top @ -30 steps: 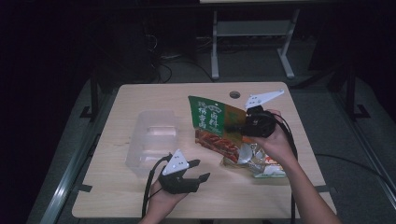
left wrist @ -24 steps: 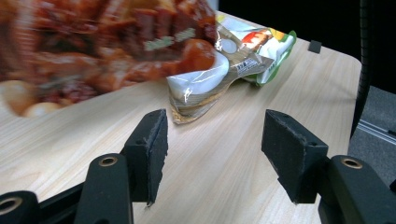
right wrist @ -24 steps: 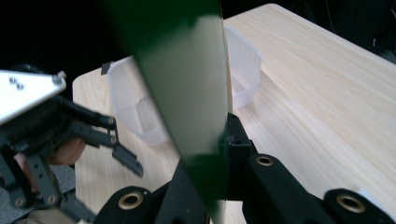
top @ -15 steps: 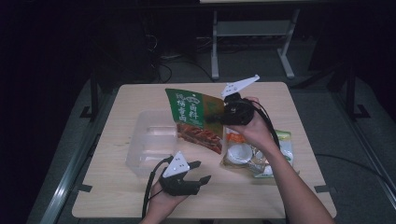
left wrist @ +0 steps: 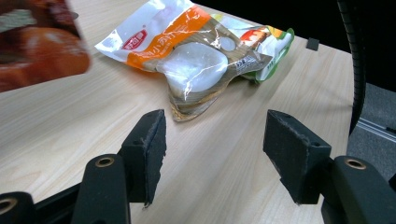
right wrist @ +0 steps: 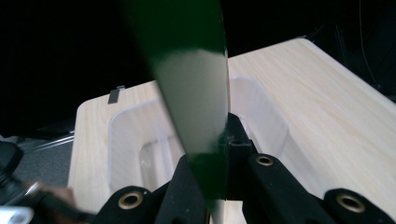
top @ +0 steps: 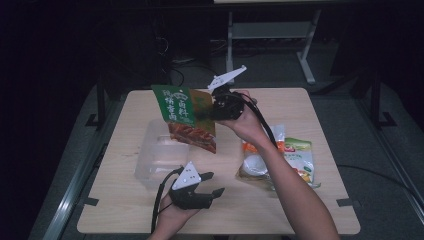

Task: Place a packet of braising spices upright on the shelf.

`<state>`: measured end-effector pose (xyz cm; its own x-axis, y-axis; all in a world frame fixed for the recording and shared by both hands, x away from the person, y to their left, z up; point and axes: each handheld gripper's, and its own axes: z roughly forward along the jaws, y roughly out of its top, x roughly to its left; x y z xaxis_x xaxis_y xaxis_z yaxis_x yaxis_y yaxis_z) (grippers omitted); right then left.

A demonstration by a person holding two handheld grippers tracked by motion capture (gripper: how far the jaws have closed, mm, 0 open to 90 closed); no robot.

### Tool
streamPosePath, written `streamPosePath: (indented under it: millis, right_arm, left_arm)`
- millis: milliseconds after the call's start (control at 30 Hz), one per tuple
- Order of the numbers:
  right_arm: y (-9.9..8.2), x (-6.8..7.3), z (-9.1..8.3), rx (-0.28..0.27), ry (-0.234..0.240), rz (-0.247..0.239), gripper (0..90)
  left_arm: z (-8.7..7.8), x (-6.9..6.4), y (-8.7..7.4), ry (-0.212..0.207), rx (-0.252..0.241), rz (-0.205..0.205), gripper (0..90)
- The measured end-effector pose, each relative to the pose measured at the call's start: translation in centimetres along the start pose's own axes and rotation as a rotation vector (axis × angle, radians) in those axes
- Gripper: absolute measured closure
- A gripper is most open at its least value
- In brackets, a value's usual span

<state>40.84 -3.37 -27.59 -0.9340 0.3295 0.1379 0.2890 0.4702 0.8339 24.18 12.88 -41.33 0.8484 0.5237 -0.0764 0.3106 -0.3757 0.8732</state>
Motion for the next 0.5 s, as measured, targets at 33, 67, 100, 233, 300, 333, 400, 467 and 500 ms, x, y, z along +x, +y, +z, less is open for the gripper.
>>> streamPosePath:
  millis: [33,67,100,233,300,333,400,467,500]
  right_arm:
    - [0.3,-0.1,0.3,0.003,0.001,-0.005,89.6]
    - [0.6,-0.2,0.7,0.005,0.003,-0.005,89.6]
    - [0.9,-0.3,1.0,0.005,0.005,-0.008,89.6]
    - [1.7,-0.7,2.3,0.01,0.014,-0.006,89.6]
    - [1.8,-0.7,2.6,0.009,0.019,-0.004,89.7]
    - [2.1,-1.0,3.2,0.01,0.022,-0.016,89.6]
    - [2.4,-1.2,3.8,0.005,0.031,-0.006,89.6]
    - [2.5,-1.4,4.4,0.001,0.035,-0.007,89.6]
    - [2.6,-1.6,4.7,-0.003,0.036,-0.006,89.6]
  left_arm:
    - [0.0,0.0,0.0,-0.002,0.0,-0.003,38.6]
    - [0.0,0.0,0.0,-0.005,-0.001,-0.013,38.5]
    - [0.0,0.0,0.0,-0.003,-0.002,-0.014,38.4]
    - [-0.2,0.1,0.0,-0.001,0.0,-0.015,38.2]
    - [-0.2,0.2,0.0,-0.001,0.002,-0.015,38.1]
    - [-0.2,0.2,-0.1,-0.001,0.001,-0.015,38.1]
    - [-0.2,0.2,-0.1,-0.005,-0.006,-0.025,38.1]
    - [-0.3,0.2,-0.1,-0.006,-0.01,-0.032,38.0]
    - [-0.3,0.2,-0.1,-0.006,-0.01,-0.032,38.1]
